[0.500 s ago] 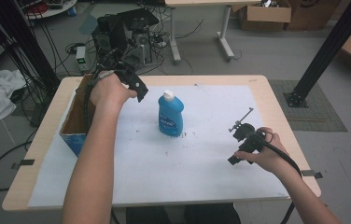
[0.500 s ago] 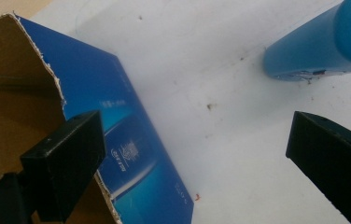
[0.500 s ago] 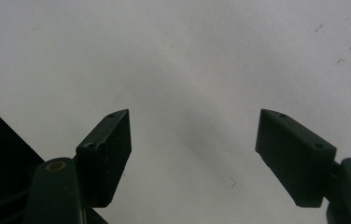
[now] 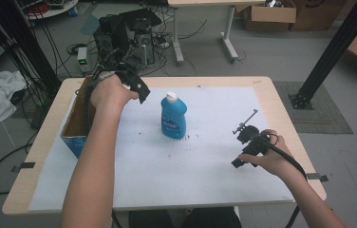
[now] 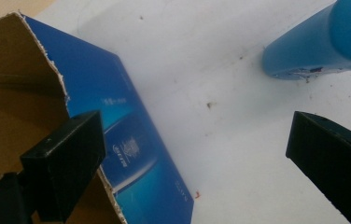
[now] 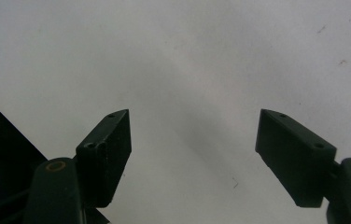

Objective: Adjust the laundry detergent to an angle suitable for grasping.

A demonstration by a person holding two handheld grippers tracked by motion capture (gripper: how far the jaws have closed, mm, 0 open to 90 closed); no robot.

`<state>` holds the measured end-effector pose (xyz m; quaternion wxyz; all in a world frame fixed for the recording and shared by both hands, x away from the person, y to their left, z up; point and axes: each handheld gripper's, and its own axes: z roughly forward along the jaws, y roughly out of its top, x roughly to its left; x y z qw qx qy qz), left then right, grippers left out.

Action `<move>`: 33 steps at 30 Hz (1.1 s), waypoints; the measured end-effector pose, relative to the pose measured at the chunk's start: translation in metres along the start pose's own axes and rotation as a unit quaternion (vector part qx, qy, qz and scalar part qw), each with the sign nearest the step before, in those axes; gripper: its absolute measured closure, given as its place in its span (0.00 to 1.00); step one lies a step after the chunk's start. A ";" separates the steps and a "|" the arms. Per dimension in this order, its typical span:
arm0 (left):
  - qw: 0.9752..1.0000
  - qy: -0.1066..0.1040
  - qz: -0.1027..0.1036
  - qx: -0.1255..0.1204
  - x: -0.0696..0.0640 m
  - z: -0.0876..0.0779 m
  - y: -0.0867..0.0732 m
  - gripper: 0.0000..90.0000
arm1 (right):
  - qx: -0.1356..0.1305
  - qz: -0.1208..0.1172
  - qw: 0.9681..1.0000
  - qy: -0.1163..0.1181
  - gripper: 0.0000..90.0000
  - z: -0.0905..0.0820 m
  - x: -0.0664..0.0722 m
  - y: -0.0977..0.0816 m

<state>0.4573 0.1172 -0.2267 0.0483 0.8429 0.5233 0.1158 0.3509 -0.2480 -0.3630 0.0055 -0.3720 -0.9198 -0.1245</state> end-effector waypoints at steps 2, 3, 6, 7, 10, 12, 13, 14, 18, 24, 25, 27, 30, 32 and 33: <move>1.000 -0.001 0.001 0.000 0.001 -0.001 0.000 0.06 | -0.005 0.001 1.000 0.000 0.30 -0.002 0.000 0.000; 1.000 0.001 0.001 0.000 0.001 -0.001 -0.001 0.06 | -0.008 0.002 1.000 0.001 0.30 -0.003 0.000 0.001; 1.000 0.000 0.002 0.001 0.002 -0.002 -0.001 0.06 | -0.020 0.007 1.000 0.004 0.30 -0.007 0.001 0.001; 1.000 0.000 0.002 0.000 0.002 -0.002 -0.001 0.06 | -0.026 0.006 1.000 0.003 0.30 -0.008 0.001 0.001; 1.000 0.000 0.002 0.000 0.001 -0.002 -0.001 0.06 | -0.046 0.008 0.999 0.004 0.30 -0.012 0.000 0.001; 1.000 0.000 0.003 0.000 0.001 -0.002 -0.001 0.06 | -0.051 0.009 0.999 0.006 0.30 -0.012 -0.001 0.001; 1.000 0.000 0.006 0.001 0.000 -0.001 -0.001 0.06 | -0.063 0.007 0.998 0.008 0.30 -0.013 -0.001 0.001; 1.000 -0.001 0.006 0.000 0.000 -0.001 0.000 0.06 | -0.070 0.008 0.997 0.009 0.29 -0.013 -0.001 0.002; 1.000 -0.007 0.008 -0.004 -0.002 -0.003 0.001 0.06 | -0.098 0.004 0.995 0.015 0.29 -0.013 -0.003 0.003; 1.000 -0.005 0.006 -0.007 -0.003 -0.004 0.001 0.06 | -0.148 -0.004 0.989 0.018 0.28 -0.014 -0.002 0.009; 1.000 -0.004 0.010 -0.003 -0.002 -0.005 0.000 0.06 | -0.169 -0.010 0.985 0.019 0.28 -0.015 0.000 0.013; 1.000 -0.004 0.007 -0.005 -0.003 -0.005 -0.001 0.06 | -0.191 -0.016 0.981 0.021 0.28 -0.015 0.001 0.016; 1.000 -0.005 0.004 -0.008 -0.001 -0.006 -0.002 0.06 | -0.225 -0.019 0.974 0.029 0.27 -0.012 0.003 0.022; 1.000 -0.007 0.003 -0.010 0.000 -0.007 -0.004 0.06 | -0.246 -0.024 0.968 0.035 0.27 -0.009 0.005 0.026; 1.000 -0.007 0.003 -0.011 0.001 -0.007 -0.004 0.06 | -0.256 -0.026 0.966 0.040 0.26 -0.007 0.005 0.028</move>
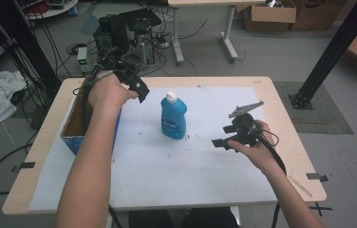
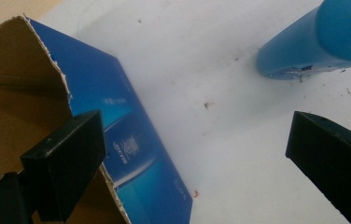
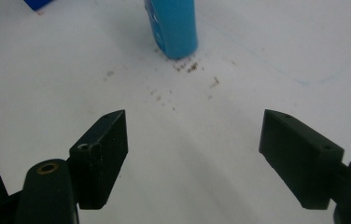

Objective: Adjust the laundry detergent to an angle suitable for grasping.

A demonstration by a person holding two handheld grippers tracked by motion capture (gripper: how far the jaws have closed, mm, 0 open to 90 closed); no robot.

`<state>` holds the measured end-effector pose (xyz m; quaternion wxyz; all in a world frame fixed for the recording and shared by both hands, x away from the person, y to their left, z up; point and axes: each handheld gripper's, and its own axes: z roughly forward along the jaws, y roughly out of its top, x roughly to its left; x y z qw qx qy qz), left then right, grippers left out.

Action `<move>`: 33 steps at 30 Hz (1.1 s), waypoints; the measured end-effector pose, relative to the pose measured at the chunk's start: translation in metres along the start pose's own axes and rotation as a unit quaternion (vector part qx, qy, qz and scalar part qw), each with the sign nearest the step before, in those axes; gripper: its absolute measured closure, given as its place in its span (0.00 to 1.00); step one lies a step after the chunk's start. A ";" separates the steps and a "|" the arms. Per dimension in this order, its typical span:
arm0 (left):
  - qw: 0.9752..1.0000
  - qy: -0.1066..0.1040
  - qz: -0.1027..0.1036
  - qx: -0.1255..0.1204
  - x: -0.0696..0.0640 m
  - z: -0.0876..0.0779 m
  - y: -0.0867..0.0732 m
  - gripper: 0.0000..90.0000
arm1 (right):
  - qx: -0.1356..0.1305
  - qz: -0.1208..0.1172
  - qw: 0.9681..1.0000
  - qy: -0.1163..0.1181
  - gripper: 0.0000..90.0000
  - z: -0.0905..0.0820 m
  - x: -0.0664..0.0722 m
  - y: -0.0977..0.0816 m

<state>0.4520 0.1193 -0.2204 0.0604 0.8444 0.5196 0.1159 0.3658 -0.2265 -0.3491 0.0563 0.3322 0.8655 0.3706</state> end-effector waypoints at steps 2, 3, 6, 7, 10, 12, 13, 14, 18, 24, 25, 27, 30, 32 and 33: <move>1.000 0.000 0.002 0.001 0.001 -0.001 -0.001 0.06 | -0.021 -0.002 1.000 0.006 0.25 0.005 0.000 0.002; 1.000 0.000 0.003 0.001 0.002 -0.001 -0.002 0.06 | -0.032 -0.002 0.999 0.008 0.25 0.007 0.000 0.003; 1.000 0.001 0.005 0.002 0.003 -0.002 -0.003 0.06 | -0.051 -0.003 0.999 0.011 0.24 0.012 -0.001 0.005; 1.000 0.001 0.004 0.002 0.003 -0.002 -0.004 0.06 | -0.067 -0.001 0.998 0.016 0.23 0.018 -0.002 0.007; 1.000 0.001 0.003 0.000 0.003 -0.002 -0.005 0.06 | -0.095 0.001 0.995 0.024 0.22 0.027 -0.003 0.011; 1.000 0.001 0.004 0.000 0.004 -0.002 -0.005 0.06 | -0.101 0.000 0.995 0.027 0.22 0.030 -0.002 0.012; 1.000 0.001 0.005 0.001 0.004 -0.003 -0.005 0.06 | -0.113 -0.004 0.993 0.029 0.22 0.037 -0.001 0.015; 1.000 0.001 0.005 -0.001 0.004 -0.003 -0.006 0.06 | -0.113 -0.004 0.993 0.029 0.22 0.037 -0.001 0.015; 1.000 0.001 0.009 -0.001 0.004 -0.006 -0.007 0.06 | -0.149 -0.020 0.988 0.029 0.23 0.049 0.004 0.022; 1.000 0.001 0.013 -0.004 0.001 -0.008 -0.008 0.06 | -0.176 -0.024 0.984 0.030 0.22 0.063 0.004 0.029; 1.000 0.001 0.015 -0.004 0.000 -0.008 -0.008 0.06 | -0.179 -0.025 0.983 0.032 0.22 0.065 0.003 0.030; 1.000 0.001 0.015 -0.006 -0.001 -0.008 -0.008 0.06 | -0.190 -0.022 0.981 0.032 0.22 0.069 0.002 0.032; 1.000 0.001 0.016 -0.005 -0.002 -0.007 -0.007 0.06 | -0.195 -0.023 0.980 0.034 0.23 0.078 0.001 0.034; 1.000 0.001 0.019 -0.004 -0.002 -0.007 -0.007 0.06 | -0.203 -0.024 0.978 0.031 0.23 0.083 0.001 0.036; 1.000 0.001 0.019 -0.004 -0.002 -0.007 -0.007 0.06 | -0.203 -0.024 0.978 0.031 0.23 0.083 0.001 0.036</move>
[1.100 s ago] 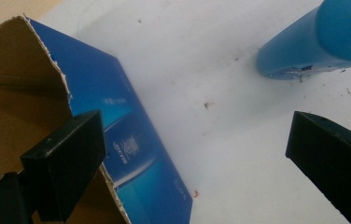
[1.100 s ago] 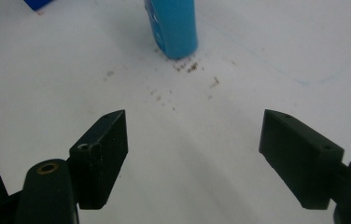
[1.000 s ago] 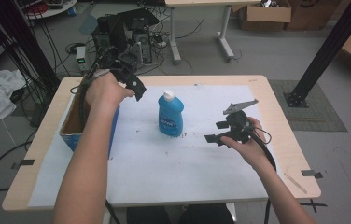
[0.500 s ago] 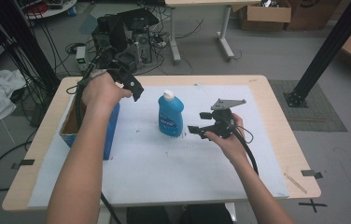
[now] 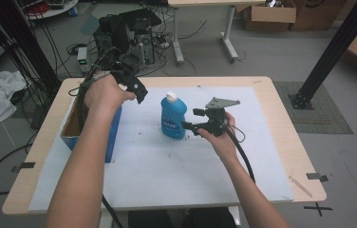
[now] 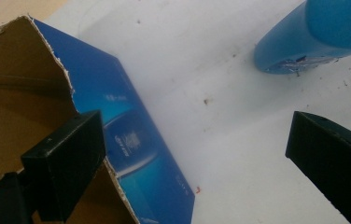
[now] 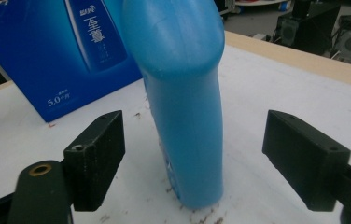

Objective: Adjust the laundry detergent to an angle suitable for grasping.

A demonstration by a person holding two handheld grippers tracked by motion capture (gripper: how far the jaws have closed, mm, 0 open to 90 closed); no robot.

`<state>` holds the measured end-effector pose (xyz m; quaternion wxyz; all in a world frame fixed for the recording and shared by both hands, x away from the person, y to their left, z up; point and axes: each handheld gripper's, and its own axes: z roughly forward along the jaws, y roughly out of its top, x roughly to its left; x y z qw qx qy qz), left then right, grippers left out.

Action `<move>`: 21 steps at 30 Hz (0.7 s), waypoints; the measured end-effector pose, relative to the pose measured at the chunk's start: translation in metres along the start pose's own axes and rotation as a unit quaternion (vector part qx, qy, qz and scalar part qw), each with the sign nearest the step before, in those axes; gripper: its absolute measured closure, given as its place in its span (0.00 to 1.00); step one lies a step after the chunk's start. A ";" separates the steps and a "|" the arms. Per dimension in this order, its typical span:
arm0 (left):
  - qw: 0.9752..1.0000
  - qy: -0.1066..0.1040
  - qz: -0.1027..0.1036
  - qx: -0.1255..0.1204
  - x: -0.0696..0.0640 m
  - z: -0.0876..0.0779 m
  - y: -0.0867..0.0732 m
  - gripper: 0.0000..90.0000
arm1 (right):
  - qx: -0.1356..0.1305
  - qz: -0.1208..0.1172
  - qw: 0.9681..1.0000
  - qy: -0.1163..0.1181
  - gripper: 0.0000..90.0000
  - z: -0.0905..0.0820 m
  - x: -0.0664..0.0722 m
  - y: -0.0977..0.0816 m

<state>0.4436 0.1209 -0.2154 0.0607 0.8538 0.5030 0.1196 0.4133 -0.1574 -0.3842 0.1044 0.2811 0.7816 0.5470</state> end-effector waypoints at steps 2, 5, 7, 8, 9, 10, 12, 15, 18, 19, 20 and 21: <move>1.000 0.001 0.002 0.000 -0.001 0.000 0.000 0.06 | -0.008 -0.001 1.000 0.010 0.23 0.010 -0.001 0.000; 1.000 0.002 0.002 -0.003 -0.002 0.000 0.000 0.06 | -0.011 -0.011 1.000 0.015 0.23 0.019 0.001 0.000; 1.000 0.002 0.003 -0.002 -0.002 0.001 0.000 0.06 | -0.014 -0.010 1.000 0.015 0.23 0.024 0.002 0.000; 1.000 0.002 0.003 -0.002 -0.002 0.001 0.000 0.06 | -0.017 -0.009 1.000 0.014 0.23 0.027 0.002 0.000; 1.000 0.002 0.005 0.000 -0.002 0.002 0.000 0.06 | -0.020 -0.009 1.000 0.016 0.23 0.029 0.002 0.000; 1.000 0.003 0.004 0.000 -0.002 0.002 0.000 0.06 | -0.021 -0.009 1.000 0.014 0.22 0.030 0.002 -0.001; 1.000 0.002 0.005 0.001 -0.001 0.002 0.000 0.06 | -0.026 -0.006 1.000 0.015 0.22 0.034 0.002 -0.002; 1.000 0.003 0.006 0.000 -0.001 0.002 0.000 0.06 | -0.027 -0.004 1.000 0.015 0.20 0.038 0.002 -0.003; 1.000 0.003 0.006 0.000 -0.001 0.003 -0.001 0.06 | -0.025 -0.004 1.000 0.017 0.20 0.043 0.002 -0.005; 1.000 0.003 0.007 0.000 -0.001 0.003 -0.001 0.06 | -0.023 -0.004 1.000 0.017 0.20 0.048 0.002 -0.007; 1.000 0.003 0.007 0.001 -0.001 0.003 -0.001 0.06 | -0.023 -0.003 1.000 0.016 0.21 0.049 0.002 -0.008; 1.000 0.003 0.007 0.000 -0.001 0.003 -0.001 0.06 | -0.022 -0.005 1.000 0.017 0.21 0.051 0.002 -0.009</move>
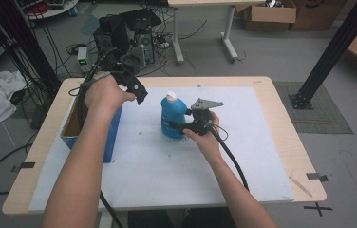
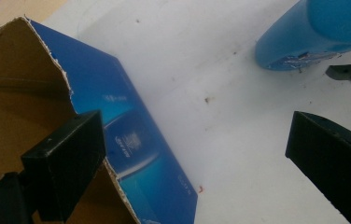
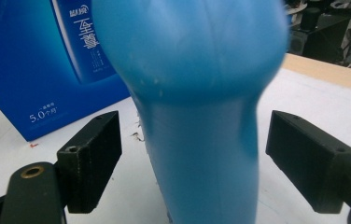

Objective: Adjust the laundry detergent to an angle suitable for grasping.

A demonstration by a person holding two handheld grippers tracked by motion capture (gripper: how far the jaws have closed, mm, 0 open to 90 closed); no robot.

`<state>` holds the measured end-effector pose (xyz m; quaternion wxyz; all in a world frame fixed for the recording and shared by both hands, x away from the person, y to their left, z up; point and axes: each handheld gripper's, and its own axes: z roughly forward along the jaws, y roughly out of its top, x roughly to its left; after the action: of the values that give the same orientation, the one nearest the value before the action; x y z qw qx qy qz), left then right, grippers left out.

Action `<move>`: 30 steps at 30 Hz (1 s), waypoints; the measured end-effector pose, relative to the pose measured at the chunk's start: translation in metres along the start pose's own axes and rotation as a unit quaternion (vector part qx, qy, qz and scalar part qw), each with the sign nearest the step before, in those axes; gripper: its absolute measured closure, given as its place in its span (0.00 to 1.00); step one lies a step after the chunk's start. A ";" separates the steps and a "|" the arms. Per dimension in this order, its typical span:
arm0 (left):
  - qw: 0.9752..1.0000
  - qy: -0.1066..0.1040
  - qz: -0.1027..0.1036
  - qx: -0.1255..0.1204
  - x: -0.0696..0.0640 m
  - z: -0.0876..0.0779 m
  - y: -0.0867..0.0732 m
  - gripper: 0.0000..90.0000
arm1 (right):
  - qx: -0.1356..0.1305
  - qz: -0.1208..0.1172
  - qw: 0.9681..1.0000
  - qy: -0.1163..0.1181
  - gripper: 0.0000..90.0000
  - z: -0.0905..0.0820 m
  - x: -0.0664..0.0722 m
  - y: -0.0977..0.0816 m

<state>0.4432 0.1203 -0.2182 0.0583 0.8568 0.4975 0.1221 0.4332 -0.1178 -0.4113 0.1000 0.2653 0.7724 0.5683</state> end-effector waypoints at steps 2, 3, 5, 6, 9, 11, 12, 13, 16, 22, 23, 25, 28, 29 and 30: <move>1.000 0.004 0.003 -0.003 0.001 -0.001 0.000 0.07 | -0.003 0.001 1.000 -0.001 0.23 0.003 0.000 -0.001; 1.000 0.004 0.003 -0.003 0.001 -0.001 0.000 0.07 | -0.003 0.001 1.000 -0.001 0.23 0.003 0.000 -0.001; 1.000 0.000 0.001 -0.006 0.001 -0.002 -0.001 0.07 | -0.011 0.009 1.000 -0.008 0.26 0.007 -0.001 -0.003; 1.000 0.000 0.001 -0.006 0.001 -0.002 -0.001 0.07 | -0.011 0.009 1.000 -0.008 0.26 0.007 -0.001 -0.003; 1.000 -0.001 0.000 -0.009 0.002 -0.002 -0.001 0.07 | -0.017 0.007 1.000 -0.004 0.30 0.011 0.000 -0.004; 1.000 -0.001 -0.001 -0.008 0.004 -0.002 -0.002 0.07 | -0.015 0.004 1.000 -0.008 0.35 0.013 0.001 -0.004; 1.000 -0.001 -0.001 -0.006 0.004 -0.002 -0.003 0.07 | -0.016 0.001 1.000 -0.008 0.37 0.013 0.001 -0.005; 1.000 -0.001 -0.001 -0.006 0.004 -0.002 -0.003 0.07 | -0.016 -0.001 1.000 -0.006 0.40 0.014 0.001 -0.005; 1.000 -0.002 -0.003 -0.007 0.006 -0.001 -0.004 0.07 | -0.016 -0.006 1.000 -0.005 0.42 0.015 0.001 -0.006; 1.000 -0.002 -0.004 -0.008 0.008 -0.002 -0.005 0.07 | -0.009 -0.020 1.000 -0.002 0.47 0.014 0.000 -0.004; 1.000 -0.002 -0.005 -0.008 0.008 -0.002 -0.005 0.07 | -0.008 -0.025 1.000 -0.003 0.47 0.014 0.001 -0.004; 1.000 -0.003 -0.005 -0.008 0.008 -0.002 -0.005 0.07 | -0.007 -0.026 1.000 -0.002 0.47 0.013 0.001 -0.004; 1.000 -0.001 -0.002 -0.009 0.007 -0.003 -0.005 0.07 | -0.006 -0.031 0.999 -0.001 0.49 0.012 0.001 -0.003; 1.000 -0.001 -0.002 -0.009 0.007 -0.003 -0.005 0.07 | -0.005 -0.032 0.999 0.001 0.49 0.012 0.001 -0.003; 1.000 -0.002 -0.004 -0.010 0.007 -0.003 -0.005 0.07 | -0.005 -0.035 0.999 0.002 0.49 0.011 0.002 -0.003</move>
<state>0.4411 0.1290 -0.2152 0.0679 0.8542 0.5000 0.1253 0.4358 -0.1083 -0.4178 0.1199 0.2364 0.7785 0.5689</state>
